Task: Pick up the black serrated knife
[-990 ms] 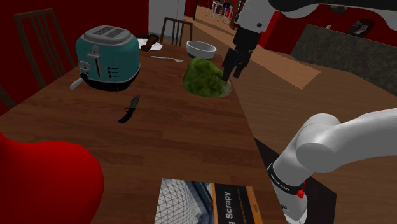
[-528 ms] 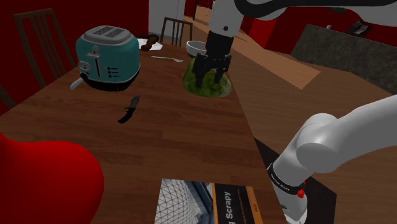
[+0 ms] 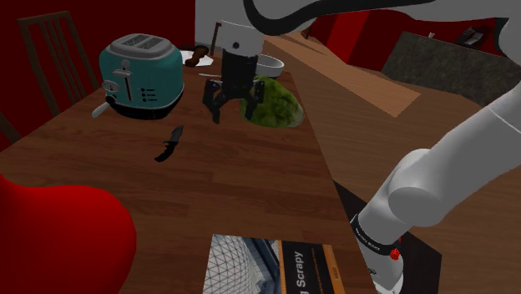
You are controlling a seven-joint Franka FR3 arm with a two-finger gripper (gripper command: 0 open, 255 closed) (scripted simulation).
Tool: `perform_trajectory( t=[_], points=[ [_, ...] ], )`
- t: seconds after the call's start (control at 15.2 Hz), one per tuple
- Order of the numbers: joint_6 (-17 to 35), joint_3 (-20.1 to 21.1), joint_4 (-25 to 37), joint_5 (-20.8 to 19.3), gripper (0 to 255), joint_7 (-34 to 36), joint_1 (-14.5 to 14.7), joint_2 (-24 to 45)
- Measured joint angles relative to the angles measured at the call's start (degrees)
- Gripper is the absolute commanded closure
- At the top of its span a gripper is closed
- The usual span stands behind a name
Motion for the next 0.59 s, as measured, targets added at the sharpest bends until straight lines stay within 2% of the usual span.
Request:
perform_trajectory(
  t=[0.26,0.59],
  points=[
    [0.8,3.4,8.4,-4.3,0,10.2,0.4,11.0],
    [-0.8,4.9,21.1,-10.8,0,22.2,3.4,25.0]
  ],
)
